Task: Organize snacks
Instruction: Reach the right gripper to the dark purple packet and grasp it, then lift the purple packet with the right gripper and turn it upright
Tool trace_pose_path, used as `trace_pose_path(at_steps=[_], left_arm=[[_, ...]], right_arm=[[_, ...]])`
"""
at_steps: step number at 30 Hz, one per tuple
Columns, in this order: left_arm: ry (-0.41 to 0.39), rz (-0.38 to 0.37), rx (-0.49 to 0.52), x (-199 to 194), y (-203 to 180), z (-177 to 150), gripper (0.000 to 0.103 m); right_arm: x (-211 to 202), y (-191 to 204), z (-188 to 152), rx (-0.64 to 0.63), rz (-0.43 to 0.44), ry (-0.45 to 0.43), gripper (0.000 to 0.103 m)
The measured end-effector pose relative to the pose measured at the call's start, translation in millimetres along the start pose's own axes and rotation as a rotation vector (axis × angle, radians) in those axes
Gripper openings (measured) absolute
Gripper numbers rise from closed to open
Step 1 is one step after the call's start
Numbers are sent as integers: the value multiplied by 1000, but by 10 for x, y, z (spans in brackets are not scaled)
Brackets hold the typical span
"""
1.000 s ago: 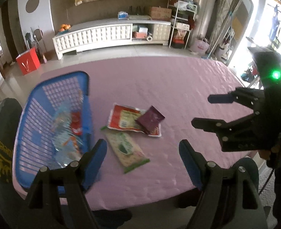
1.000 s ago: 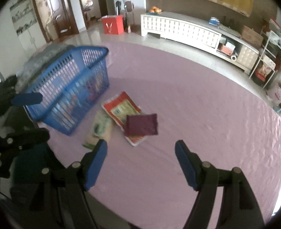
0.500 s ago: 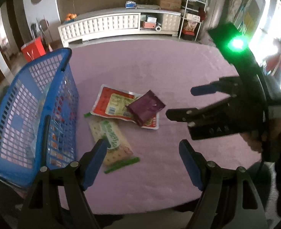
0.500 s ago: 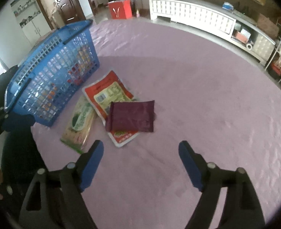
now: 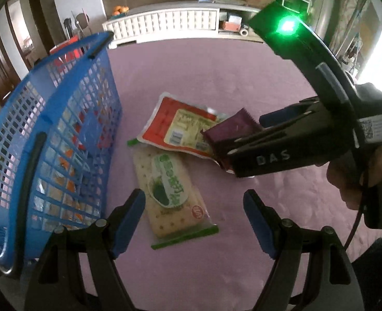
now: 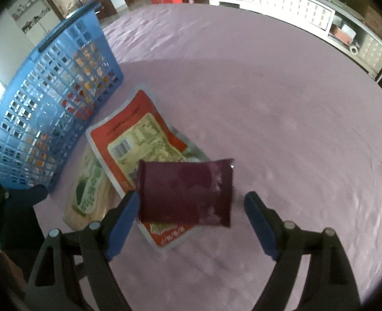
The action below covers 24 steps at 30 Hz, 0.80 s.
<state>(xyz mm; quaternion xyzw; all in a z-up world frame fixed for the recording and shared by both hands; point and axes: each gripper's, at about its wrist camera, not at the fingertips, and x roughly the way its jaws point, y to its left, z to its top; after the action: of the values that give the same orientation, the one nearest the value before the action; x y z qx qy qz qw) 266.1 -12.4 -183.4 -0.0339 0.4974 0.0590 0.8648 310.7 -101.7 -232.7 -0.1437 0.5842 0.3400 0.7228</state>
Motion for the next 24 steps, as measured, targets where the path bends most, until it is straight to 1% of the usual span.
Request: trace_pose_path(at_steps=[2,4,6,9,12,13,14,16,17,18,20,22,24], left_arm=[[-3,12,14,11,-2,-9,76],[-5,24,27,20,11,-22,76],[-1,25,20,48,25,-24,76],[5,22,5,58,44,-39,76],[9,25,6,75,34,-39,76],[10,23,8,71,29,-44,76],[12,23,11,66,22,-49,76],[10,28,10,56,16,-56,76],[12,28,6,57,17,-56,76],[14,26,0,54,21,-57,76],[16,17,-11,53,25,-56,76],[19,13,-19,39,4,-68,76],[24,9,-27,42,0,-64,76]], right_arm=[[32,17,14,-17,-16,-3,86],[34,43,15,-27,-11,-4,86],[33,61,17,-34,-4,-2,86],[48,122,25,-55,-14,9,86],[39,175,-26,-83,-36,-4,85],[24,182,-50,-93,-44,-15,82],[1,176,-71,-93,-42,-25,74],[-67,120,-122,-68,-22,-43,67],[-97,97,-139,-57,-11,-49,59],[-130,68,-161,-46,-1,-61,55],[-226,-12,-207,-12,18,-86,41],[-348,-106,-278,24,45,-112,33],[-438,-172,-343,48,58,-128,30]])
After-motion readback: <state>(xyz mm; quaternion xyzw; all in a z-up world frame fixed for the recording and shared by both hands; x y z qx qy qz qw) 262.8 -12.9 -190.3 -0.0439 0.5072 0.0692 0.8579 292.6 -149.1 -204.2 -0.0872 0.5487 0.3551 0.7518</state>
